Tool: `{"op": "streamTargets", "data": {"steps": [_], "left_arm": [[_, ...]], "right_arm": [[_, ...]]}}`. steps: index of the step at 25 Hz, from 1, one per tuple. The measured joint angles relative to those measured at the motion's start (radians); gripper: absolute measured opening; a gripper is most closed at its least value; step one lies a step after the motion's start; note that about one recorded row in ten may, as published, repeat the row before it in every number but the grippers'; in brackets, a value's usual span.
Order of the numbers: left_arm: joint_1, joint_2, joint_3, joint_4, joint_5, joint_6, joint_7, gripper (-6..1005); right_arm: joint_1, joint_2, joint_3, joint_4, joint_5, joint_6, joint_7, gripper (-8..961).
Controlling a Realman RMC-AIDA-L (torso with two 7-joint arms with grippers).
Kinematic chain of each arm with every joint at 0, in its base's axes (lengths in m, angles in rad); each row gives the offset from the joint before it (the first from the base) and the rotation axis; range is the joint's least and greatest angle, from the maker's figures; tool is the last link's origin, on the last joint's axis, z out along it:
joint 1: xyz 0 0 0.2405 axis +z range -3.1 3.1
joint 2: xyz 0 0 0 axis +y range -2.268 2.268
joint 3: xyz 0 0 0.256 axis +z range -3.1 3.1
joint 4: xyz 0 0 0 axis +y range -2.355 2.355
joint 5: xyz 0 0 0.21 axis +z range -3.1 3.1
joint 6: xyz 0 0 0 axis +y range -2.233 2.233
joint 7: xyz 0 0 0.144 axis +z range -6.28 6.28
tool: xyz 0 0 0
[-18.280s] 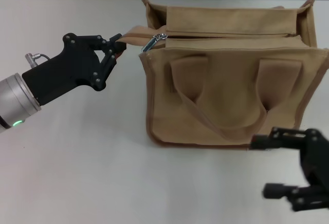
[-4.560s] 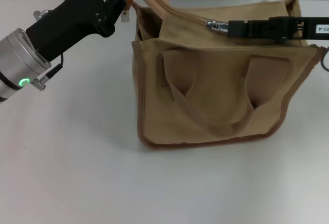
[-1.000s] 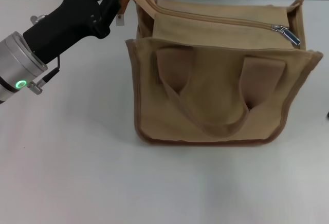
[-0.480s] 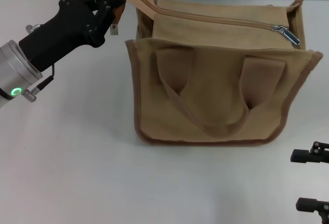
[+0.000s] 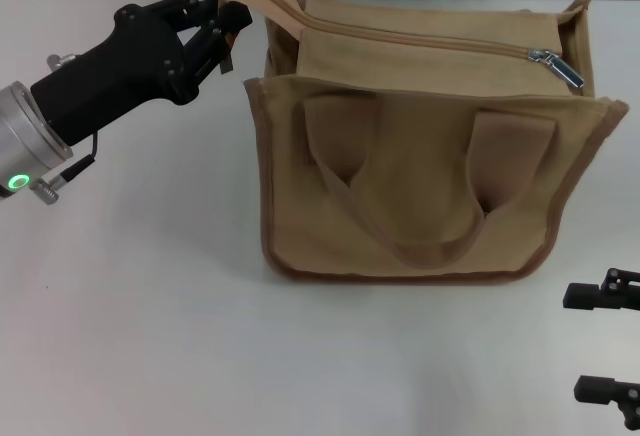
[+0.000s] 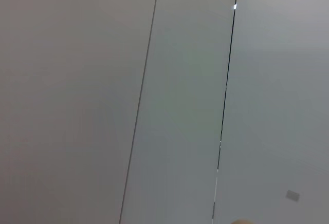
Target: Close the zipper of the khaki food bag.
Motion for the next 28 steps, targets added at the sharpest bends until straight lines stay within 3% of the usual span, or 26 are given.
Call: {"op": "streamTargets", "data": {"steps": [4,6,7,8,10,11,12,14,17,19,23,27,28], "left_arm": [[0.003,0.001,0.000,0.026,0.005,-0.002,-0.029,146],[0.008,0.006,-0.001,0.058,0.026,-0.004,-0.061,336],[0.016,0.015,-0.002,0.132,0.079,-0.006,-0.125,393],[0.016,0.015,-0.002,0.132,0.079,-0.006,-0.125,449],[0.026,0.040,-0.001,0.279,0.211,0.013,-0.261,562],[0.026,0.040,-0.001,0.279,0.211,0.013,-0.261,582],[0.027,0.061,-0.009,0.365,0.291,0.055,-0.360,601],[0.027,0.067,-0.011,0.383,0.304,0.065,-0.383,641],[0.031,0.102,-0.054,0.465,0.341,0.177,-0.492,700],[0.027,0.117,-0.087,0.458,0.340,0.264,-0.514,739],[0.021,0.114,-0.102,0.409,0.339,0.367,-0.504,798],[0.027,0.080,-0.022,0.301,0.357,0.381,-0.395,798],[0.027,0.080,-0.022,0.301,0.357,0.381,-0.395,798]], "right_arm": [[0.003,0.000,0.000,0.000,0.000,0.000,0.002,768],[0.003,0.000,0.000,0.000,0.001,0.001,0.002,768],[0.003,0.000,0.000,0.000,0.001,0.001,0.003,768],[0.003,-0.001,-0.001,0.000,0.001,0.004,0.004,768],[0.003,-0.003,0.000,0.000,0.002,0.009,0.007,768],[0.004,-0.004,0.000,0.000,0.002,0.010,0.009,768],[0.006,-0.005,0.001,0.000,0.002,0.011,0.010,768],[0.008,-0.005,0.004,0.000,0.002,0.013,0.011,768],[0.016,-0.006,0.012,0.001,0.000,0.021,0.016,768],[0.019,-0.007,0.013,0.001,-0.001,0.025,0.022,768],[0.026,-0.007,0.012,0.002,-0.002,0.025,0.026,768],[0.029,-0.002,0.006,0.003,-0.003,0.033,0.019,768],[0.029,-0.002,0.006,0.003,-0.003,0.033,0.019,768]]}}
